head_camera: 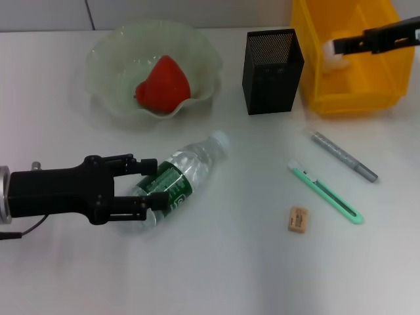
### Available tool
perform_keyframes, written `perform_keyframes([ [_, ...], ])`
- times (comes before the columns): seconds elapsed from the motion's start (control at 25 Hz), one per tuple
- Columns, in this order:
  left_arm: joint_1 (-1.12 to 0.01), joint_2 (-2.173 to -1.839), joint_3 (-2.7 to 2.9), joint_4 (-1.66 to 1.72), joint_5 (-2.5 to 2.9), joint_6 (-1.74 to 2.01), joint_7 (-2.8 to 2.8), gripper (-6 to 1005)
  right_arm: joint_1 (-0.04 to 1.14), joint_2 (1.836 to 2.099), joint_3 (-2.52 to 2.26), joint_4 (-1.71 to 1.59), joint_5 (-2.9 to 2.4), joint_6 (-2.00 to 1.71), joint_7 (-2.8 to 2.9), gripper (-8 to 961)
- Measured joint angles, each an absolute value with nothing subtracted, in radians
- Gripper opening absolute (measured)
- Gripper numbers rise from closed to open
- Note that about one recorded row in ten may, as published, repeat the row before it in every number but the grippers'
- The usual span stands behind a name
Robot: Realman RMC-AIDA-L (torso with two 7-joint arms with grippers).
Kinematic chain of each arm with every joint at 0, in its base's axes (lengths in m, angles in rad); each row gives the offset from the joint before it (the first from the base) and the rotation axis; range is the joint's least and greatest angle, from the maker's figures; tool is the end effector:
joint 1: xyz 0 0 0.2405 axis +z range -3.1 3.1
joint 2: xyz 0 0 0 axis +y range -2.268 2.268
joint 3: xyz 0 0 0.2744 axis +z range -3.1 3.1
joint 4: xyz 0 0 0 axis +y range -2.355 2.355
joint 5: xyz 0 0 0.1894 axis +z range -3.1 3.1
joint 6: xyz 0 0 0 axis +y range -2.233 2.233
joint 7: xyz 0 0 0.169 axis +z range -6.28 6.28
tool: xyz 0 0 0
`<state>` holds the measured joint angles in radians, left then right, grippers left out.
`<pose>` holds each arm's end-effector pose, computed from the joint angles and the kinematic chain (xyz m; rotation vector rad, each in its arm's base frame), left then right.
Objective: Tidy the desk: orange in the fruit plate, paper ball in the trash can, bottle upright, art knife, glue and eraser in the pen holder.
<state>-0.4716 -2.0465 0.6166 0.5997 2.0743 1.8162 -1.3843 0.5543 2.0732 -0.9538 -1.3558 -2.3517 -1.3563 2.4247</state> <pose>-0.2638 0.2780 -0.0221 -2.8735 -0.7418 -0.8545 0.2125 0.3988 0.0458 -2.3148 1.0231 0.2260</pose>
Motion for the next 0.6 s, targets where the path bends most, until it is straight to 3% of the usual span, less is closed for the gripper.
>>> perform_keyframes([
  [0.2, -0.487, -2.045, 0.617, 0.606, 2.073, 1.811, -1.390, 784, 0.505, 2.039, -0.879, -1.332, -2.158, -1.566, 2.301, 718],
  [0.6, -0.551, -2.059, 0.622, 0.629, 2.072, 1.805, -1.469, 784, 0.442, 2.022, -0.670, -1.024, -2.134, -1.809, 1.892, 719],
])
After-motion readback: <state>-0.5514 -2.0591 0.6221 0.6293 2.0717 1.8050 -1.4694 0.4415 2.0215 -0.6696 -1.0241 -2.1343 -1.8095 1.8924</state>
